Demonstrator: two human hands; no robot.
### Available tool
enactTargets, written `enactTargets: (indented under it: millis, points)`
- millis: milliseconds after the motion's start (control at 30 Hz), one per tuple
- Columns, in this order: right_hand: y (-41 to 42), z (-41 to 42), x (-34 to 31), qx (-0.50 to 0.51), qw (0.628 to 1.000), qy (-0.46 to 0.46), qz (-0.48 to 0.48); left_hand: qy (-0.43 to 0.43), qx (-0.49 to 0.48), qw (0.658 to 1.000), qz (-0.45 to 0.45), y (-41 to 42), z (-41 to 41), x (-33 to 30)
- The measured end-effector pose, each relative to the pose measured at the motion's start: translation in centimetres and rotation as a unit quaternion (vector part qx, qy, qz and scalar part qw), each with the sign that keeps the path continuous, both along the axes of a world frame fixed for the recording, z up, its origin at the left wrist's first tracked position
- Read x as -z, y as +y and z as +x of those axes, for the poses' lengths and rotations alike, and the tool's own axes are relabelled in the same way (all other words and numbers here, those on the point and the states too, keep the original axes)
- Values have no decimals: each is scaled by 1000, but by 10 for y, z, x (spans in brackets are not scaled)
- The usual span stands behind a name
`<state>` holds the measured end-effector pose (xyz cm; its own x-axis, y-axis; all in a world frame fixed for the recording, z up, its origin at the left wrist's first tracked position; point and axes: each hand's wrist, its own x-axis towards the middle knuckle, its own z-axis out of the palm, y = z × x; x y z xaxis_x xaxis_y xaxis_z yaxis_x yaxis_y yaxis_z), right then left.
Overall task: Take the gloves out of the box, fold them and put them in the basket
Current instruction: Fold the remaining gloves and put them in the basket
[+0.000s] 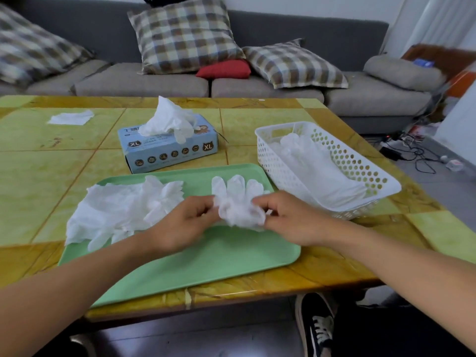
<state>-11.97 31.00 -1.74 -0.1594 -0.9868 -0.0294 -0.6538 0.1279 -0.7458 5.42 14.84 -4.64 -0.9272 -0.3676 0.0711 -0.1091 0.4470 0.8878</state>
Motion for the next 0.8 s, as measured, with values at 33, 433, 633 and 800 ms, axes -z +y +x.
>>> enactTargets:
  millis: [33, 433, 633, 800]
  points:
    - [-2, 0, -7, 34, 994, -107, -14, 8, -35, 995, 98, 0, -2, -7]
    - [-9, 10, -81, 81, 836, -543, -17, 115, -114, 955, 248, 23, -8, -106]
    - [20, -6, -125, 84, 887, -436, -122, 159, -83, 957, 227, 48, -41, -150]
    - [15, -56, -163, 177, 910, -342, -156, 128, -62, 959, 244, 42, -94, -182]
